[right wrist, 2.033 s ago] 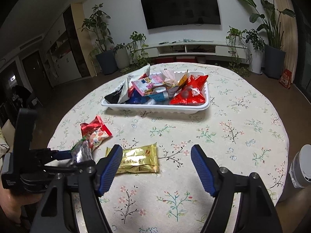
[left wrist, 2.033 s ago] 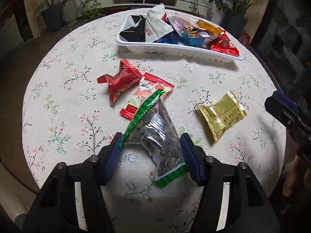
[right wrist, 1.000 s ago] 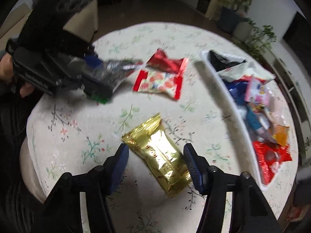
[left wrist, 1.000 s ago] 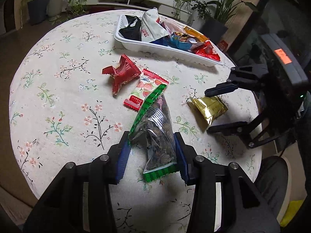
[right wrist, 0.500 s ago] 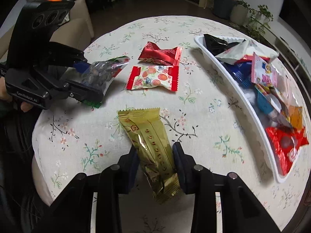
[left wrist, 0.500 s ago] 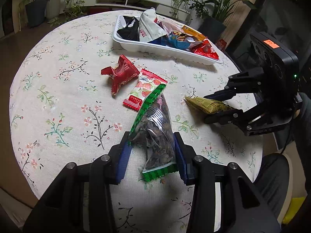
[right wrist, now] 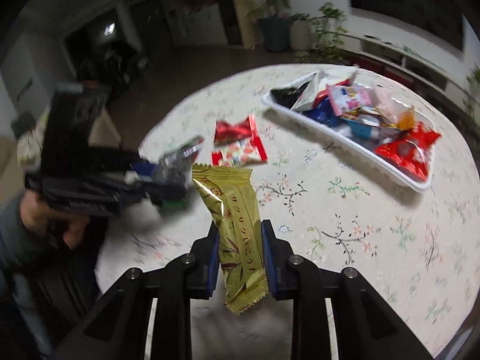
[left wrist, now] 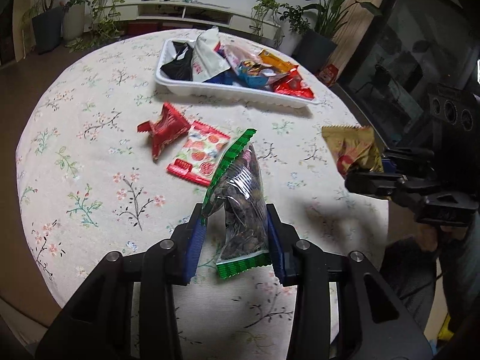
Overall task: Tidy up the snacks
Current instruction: 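Grasp the gold wrapped pack with the right tool, then carry both packs into the white tray and open both tools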
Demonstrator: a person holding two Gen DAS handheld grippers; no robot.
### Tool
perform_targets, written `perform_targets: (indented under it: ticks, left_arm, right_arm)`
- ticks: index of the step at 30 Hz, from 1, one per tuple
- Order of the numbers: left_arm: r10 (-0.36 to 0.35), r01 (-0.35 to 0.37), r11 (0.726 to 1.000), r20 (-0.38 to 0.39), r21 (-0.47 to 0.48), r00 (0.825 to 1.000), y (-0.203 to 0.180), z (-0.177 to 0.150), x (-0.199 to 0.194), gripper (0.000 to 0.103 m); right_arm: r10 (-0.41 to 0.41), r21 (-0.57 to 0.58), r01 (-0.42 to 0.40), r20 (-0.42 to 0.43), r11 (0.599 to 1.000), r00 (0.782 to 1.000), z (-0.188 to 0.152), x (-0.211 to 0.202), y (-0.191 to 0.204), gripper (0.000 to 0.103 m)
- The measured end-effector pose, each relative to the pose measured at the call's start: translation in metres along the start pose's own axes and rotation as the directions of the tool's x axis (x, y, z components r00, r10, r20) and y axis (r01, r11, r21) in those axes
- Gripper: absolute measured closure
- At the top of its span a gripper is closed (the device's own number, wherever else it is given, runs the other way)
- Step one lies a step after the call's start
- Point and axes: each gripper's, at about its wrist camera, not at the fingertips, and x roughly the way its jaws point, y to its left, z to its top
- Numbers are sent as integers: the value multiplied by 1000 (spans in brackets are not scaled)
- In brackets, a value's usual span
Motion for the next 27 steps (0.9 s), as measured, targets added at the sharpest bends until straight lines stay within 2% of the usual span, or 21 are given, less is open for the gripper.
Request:
perform_targets:
  ticks: [2,4,8,12,15,20,23,27]
  left_arm:
    - [-7,7,1000,7,9,1000,-6,3,-4,67]
    - [-26,26,1000,12,14,1000,-12,7,-7,67]
    - [-39,37,998,36,53,999,-27,26,-16,67]
    - [-47,43,996,61,75,997,-32,62,-21,67]
    - [-42,35,995,80,90,996,-33,100,-20,67]
    - [-22,9,992,103,123,994,-41,168,-11,67]
    - [6,-18,990,82,140,997,-46,201,12,67]
    - [44,-48,987,35,153,998,-45,228,55,67]
  right_arm:
    - [13,119,-21,68,993,998,-4,-16,-3,76]
    - [13,180,-33,115,983,993,-8,-27,-4,76]
    - [-38,262,-8,169,965,985,-9,-43,-11,76]
    - [-97,330,22,212,944,972,1,-65,-27,76]
    - [-141,380,35,253,924,957,18,-86,-44,76]
    - [-228,399,111,258,910,939,66,-103,-66,76]
    - [-266,403,148,254,903,930,94,-104,-78,76]
    - [-306,416,194,222,888,926,132,-90,-100,76]
